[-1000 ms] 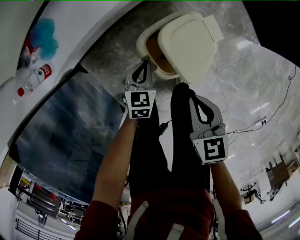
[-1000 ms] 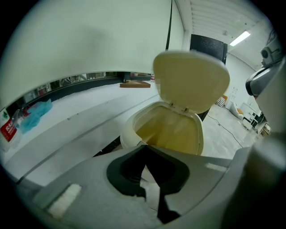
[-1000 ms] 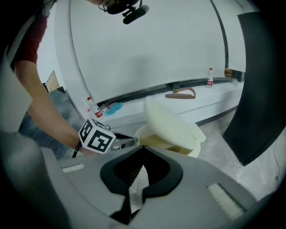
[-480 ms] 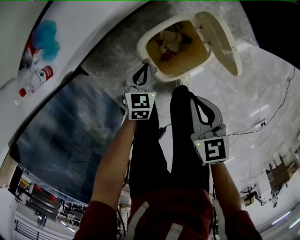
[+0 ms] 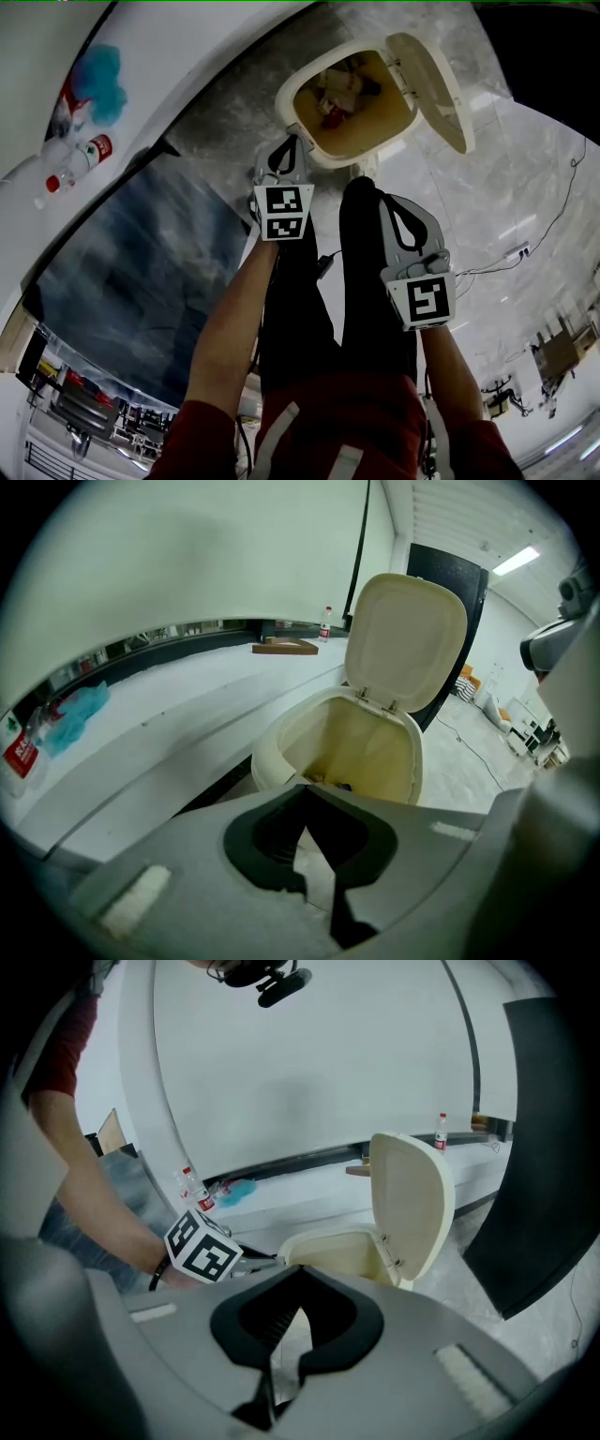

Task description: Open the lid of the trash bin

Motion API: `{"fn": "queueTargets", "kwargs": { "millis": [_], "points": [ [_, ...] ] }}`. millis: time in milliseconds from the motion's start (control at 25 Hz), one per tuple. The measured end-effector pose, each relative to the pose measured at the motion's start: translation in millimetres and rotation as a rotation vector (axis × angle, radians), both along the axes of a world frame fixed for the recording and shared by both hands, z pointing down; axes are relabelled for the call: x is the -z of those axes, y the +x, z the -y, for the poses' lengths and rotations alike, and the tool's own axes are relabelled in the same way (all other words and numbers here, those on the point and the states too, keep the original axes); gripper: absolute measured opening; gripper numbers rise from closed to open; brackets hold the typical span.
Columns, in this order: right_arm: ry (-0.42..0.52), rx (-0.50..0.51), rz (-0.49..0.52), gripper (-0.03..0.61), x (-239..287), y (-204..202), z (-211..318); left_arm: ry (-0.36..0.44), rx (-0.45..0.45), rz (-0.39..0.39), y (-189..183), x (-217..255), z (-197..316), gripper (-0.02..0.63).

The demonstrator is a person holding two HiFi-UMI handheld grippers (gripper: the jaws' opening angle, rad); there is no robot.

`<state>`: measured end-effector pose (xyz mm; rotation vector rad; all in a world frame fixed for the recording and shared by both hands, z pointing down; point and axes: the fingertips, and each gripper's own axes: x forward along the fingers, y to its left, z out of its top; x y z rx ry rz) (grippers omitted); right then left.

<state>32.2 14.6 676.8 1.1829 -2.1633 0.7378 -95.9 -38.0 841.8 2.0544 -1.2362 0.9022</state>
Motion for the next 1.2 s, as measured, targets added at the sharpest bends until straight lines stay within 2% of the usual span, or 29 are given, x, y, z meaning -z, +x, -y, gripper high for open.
{"fn": "queueTargets", "kwargs": {
  "millis": [200,360,600,760,920,1200],
  "points": [
    [0.023,-0.027,-0.015,0.0,17.2,9.1,13.4,-0.027,0.017,0.007,-11.8,16.8,-10.2,0.006],
    [0.062,0.013,-0.024,0.0,38.2,4.8,20.9,-0.033,0.015,0.01,-19.7,39.8,-21.4,0.006],
    [0.11,0.031,-0.02,0.0,78.1,-9.2,28.8,0.006,0.012,-0.031,-28.4,92.3,-28.5,0.006],
    [0.13,0.045,-0.028,0.0,107.2,-13.1,29.9,0.049,0.016,-0.045,-31.7,137.3,-35.1,0.006],
    [0.152,0.026,-0.034,0.0,135.1,-11.4,30.9,0.092,0.059,-0.08,-34.4,181.0,-37.4,0.006],
    [0.21,0.023,-0.047,0.0,185.0,-10.5,27.4,0.248,0.134,-0.129,-53.5,279.0,-29.5,0.005]
  ]
}}
